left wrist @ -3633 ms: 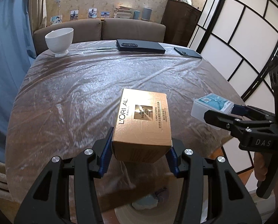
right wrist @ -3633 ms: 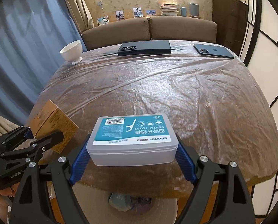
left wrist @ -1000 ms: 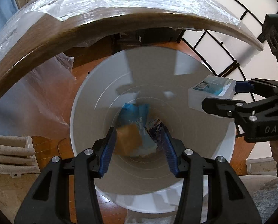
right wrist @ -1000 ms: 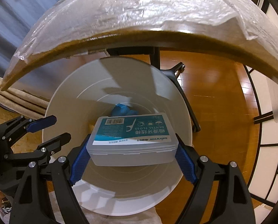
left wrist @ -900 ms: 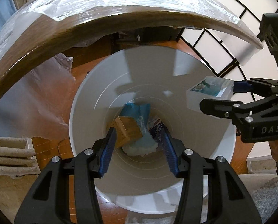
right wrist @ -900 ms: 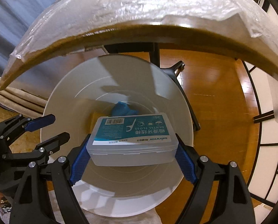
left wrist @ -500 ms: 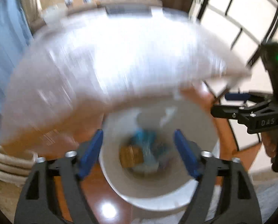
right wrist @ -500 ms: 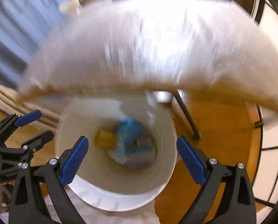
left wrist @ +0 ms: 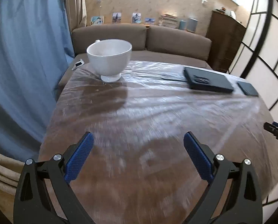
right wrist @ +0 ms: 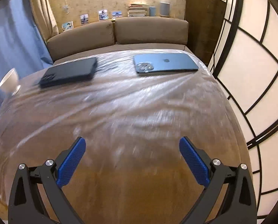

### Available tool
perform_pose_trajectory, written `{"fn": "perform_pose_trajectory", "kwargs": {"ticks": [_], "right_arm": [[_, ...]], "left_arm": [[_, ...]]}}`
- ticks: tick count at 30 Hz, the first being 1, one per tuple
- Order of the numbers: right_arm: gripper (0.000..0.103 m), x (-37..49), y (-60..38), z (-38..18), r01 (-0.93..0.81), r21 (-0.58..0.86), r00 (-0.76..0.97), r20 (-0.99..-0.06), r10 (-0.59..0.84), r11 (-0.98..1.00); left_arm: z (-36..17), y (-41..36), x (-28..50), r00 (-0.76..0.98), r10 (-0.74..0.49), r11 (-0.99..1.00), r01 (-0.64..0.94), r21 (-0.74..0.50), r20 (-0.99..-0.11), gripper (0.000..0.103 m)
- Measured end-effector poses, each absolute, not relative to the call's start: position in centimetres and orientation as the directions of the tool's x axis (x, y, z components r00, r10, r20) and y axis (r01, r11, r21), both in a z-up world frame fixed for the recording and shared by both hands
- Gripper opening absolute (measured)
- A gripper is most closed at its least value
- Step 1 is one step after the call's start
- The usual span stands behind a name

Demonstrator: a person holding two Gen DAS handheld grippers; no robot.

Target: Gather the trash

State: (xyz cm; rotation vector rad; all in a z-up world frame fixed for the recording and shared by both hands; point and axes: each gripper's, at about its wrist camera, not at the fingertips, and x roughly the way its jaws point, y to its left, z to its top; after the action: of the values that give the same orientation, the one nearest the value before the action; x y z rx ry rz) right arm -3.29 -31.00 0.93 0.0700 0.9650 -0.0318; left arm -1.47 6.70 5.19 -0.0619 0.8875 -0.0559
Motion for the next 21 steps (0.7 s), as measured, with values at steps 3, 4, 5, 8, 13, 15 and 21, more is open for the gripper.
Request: {"fn": "perform_pose_trajectory", "kwargs": {"ticks": [3, 4, 5, 8, 13, 15, 21], "right_arm": [[0.099, 0.0, -31.4, 0.3, 0.068, 0.015, 0.572, -0.820, -0.027, 0.998], [0.098, 0.7, -31.7, 0.0, 0.074, -0.010, 0.567, -0.822, -0.050, 0.997], [0.098, 1.6, -32.1, -0.4, 0.073, -0.029, 0.560, -0.826, -0.065, 0.997], [0.099, 2.7, -32.4, -1.1, 0.070, -0.018, 0.565, -0.823, -0.055, 0.997], [0.099, 3.5, -32.8, -1.4, 0.075, -0.010, 0.569, -0.821, -0.051, 0.997], [0.099, 3.6, -32.7, -1.4, 0.075, -0.010, 0.569, -0.821, -0.051, 0.997], [0.099, 3.3, -32.6, -1.3, 0.075, -0.010, 0.569, -0.821, -0.051, 0.997]], "left_arm": [[3.8, 6.5, 0.6, 0.612, -0.019, 1.000, -0.008, -0.030, -0.791, 0.098], [3.2, 6.6, 1.6, 0.598, 0.009, 1.000, -0.029, -0.010, -0.801, 0.098], [2.8, 6.7, 1.9, 0.587, 0.020, 0.999, -0.044, -0.007, -0.809, 0.098], [2.1, 6.6, 2.7, 0.563, 0.038, 0.998, -0.056, 0.007, -0.825, 0.101], [2.2, 6.1, 2.7, 0.561, 0.023, 0.999, -0.040, 0.001, -0.828, 0.102], [2.1, 6.0, 2.6, 0.560, 0.027, 0.999, -0.048, 0.000, -0.828, 0.102], [2.0, 5.9, 3.5, 0.559, 0.026, 0.999, -0.048, -0.001, -0.829, 0.102]]}}
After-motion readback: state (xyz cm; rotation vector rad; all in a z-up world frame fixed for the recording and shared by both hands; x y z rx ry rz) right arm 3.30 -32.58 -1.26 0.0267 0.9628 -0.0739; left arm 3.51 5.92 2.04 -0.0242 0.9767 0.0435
